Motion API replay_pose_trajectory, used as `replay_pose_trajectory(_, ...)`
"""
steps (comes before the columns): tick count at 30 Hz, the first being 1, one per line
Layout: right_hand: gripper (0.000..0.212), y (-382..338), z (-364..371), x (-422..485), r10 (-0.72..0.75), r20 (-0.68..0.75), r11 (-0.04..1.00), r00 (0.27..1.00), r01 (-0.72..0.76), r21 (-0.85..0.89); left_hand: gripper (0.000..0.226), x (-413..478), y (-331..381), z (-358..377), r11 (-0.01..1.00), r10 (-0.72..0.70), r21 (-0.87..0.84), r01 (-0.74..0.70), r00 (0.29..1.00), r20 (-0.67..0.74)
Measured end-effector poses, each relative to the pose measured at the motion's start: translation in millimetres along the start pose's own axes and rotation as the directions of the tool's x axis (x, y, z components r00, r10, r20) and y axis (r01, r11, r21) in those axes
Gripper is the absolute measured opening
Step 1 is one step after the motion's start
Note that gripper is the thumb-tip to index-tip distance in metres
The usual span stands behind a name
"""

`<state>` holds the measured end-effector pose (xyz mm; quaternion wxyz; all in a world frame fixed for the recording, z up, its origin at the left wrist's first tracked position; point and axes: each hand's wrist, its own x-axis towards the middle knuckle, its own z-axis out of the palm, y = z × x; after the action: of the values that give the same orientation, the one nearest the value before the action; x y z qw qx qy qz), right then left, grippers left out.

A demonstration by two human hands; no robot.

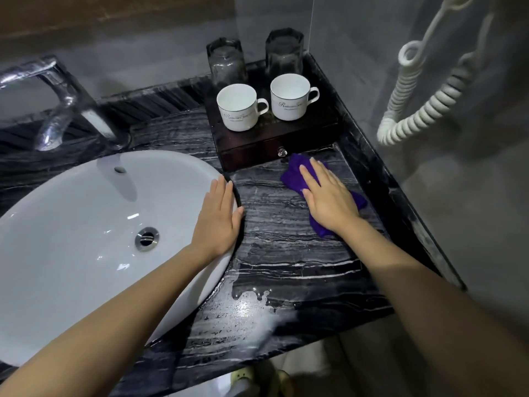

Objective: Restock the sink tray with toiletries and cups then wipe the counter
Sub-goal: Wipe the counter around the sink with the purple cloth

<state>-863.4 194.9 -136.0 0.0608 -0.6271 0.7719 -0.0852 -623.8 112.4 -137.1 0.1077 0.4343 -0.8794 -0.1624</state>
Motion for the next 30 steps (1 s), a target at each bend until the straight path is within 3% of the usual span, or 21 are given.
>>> replay_pose_trajectory(8,0.052,-16,3,17,-0.277,0.059,0.961,0.959,0.277,0.005,0.058,1,-2,0,1.0,0.004,-0.006,-0.003,1.0,0.008)
replay_pose_trajectory(13,0.051,-23,2,-6,-0.371,0.091,0.929,0.924,0.369,0.032,0.057,0,-2,-2,1.0,-0.006,-0.025,0.007,1.0,0.027)
replay_pose_trajectory(30,0.049,-81,11,-89,-0.418,0.066,0.906,0.906,0.41,0.106,0.055,-75,-8,-14,0.99,-0.018,-0.135,0.036,0.99,0.138)
